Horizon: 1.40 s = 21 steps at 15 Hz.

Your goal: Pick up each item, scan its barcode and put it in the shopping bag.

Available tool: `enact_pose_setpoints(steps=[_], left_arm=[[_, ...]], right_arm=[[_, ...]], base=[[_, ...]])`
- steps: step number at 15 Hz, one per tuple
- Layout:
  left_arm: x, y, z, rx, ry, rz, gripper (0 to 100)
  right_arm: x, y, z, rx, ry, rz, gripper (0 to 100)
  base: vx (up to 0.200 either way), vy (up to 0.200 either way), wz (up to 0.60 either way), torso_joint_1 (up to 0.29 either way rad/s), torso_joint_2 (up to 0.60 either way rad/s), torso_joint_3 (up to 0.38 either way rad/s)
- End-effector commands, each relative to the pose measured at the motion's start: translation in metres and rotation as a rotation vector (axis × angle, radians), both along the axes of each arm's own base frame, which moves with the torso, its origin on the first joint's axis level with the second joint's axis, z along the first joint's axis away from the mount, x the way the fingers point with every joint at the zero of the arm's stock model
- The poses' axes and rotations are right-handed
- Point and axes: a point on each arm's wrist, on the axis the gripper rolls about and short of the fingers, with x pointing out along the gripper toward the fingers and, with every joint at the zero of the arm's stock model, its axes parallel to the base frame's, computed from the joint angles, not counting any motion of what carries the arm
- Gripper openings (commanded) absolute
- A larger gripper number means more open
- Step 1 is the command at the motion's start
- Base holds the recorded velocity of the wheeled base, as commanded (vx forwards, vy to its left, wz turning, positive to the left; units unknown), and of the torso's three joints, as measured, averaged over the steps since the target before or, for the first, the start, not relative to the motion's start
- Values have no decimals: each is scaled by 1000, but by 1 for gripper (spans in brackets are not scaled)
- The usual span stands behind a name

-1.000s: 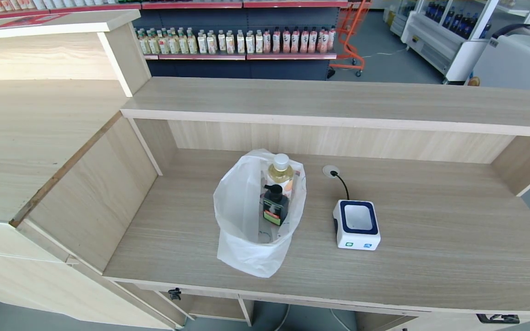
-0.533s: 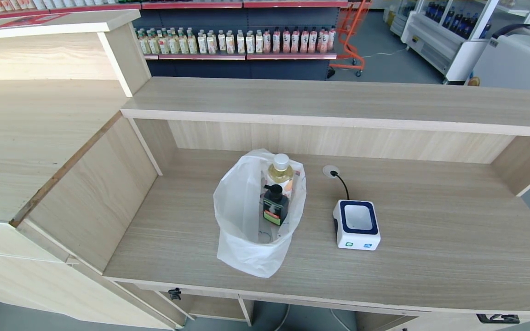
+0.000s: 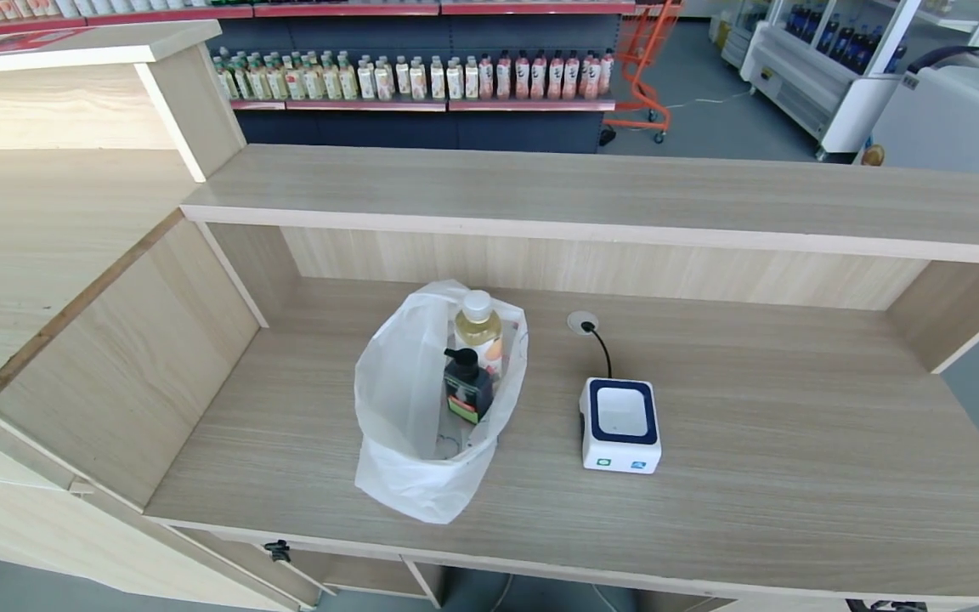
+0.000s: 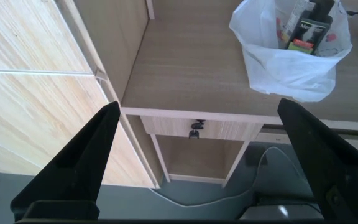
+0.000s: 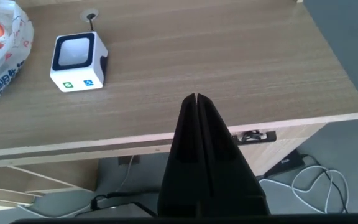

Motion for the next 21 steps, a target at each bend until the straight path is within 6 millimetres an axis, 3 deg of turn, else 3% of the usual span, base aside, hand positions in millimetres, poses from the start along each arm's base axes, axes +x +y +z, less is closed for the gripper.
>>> enact_pose_setpoints(steps=[1, 4, 10, 21], left_arm=[[0, 0, 0, -4, 0, 1, 100], [0, 0, 0, -42, 1, -1, 100], [0, 0, 0, -33, 7, -2, 100], [0, 0, 0, -36, 3, 1, 100]], right_arm=[[0, 0, 0, 0, 5, 1, 0], [0, 0, 0, 0, 5, 1, 0], [0, 0, 0, -32, 11, 5, 0], [0, 0, 0, -29, 10, 5, 0]], base=[[0, -200, 0, -2, 7, 2], [0, 0, 0, 0, 0, 0], [200, 0, 0, -1, -1, 2], [0, 0, 0, 0, 0, 0]])
